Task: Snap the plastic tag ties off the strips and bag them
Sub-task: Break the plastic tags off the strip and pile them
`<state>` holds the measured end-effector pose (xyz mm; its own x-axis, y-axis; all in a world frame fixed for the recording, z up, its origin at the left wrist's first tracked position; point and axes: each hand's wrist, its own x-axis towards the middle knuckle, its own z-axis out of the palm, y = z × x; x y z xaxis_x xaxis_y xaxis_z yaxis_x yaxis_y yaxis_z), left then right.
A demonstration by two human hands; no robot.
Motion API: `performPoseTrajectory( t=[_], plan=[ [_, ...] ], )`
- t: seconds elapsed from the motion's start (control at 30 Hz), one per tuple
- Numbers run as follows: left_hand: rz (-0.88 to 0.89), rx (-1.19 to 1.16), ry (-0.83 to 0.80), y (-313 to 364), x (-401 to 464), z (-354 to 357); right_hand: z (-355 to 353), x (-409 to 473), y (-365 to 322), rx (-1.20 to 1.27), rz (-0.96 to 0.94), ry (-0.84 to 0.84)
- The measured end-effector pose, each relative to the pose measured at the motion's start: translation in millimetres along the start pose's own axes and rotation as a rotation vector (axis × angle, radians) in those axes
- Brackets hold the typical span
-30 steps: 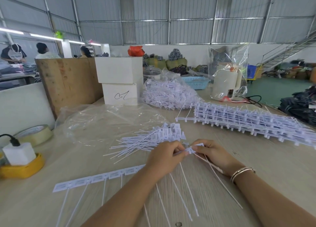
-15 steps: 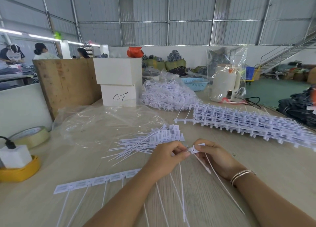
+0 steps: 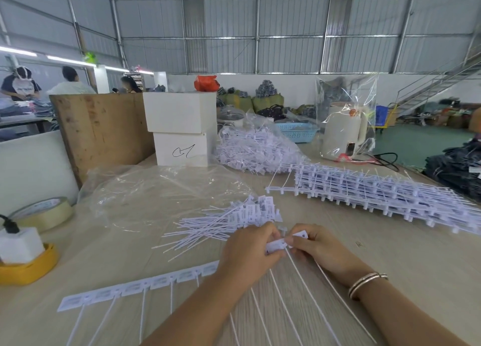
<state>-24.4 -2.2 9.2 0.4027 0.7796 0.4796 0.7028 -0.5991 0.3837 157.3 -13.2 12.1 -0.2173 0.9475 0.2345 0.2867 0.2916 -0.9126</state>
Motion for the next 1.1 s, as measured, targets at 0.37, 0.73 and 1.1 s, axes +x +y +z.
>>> performPoseTrajectory(
  t=[0.37, 0.73, 1.1],
  plan=[
    [-0.078, -0.229, -0.006, -5.3, -3.0, -7.8, 2.8, 4.4, 2.8, -0.318, 0.043, 0.101],
    [0.119, 0.026, -0.066, 8.0, -4.9, -12.9, 18.9, -0.6, -8.4, -0.206, -0.016, 0.032],
    [0.091, 0.181, -0.088, -0.9, -7.4, -15.9, 14.5, 0.8, -1.2, 0.096, 0.052, 0.109]
  ],
)
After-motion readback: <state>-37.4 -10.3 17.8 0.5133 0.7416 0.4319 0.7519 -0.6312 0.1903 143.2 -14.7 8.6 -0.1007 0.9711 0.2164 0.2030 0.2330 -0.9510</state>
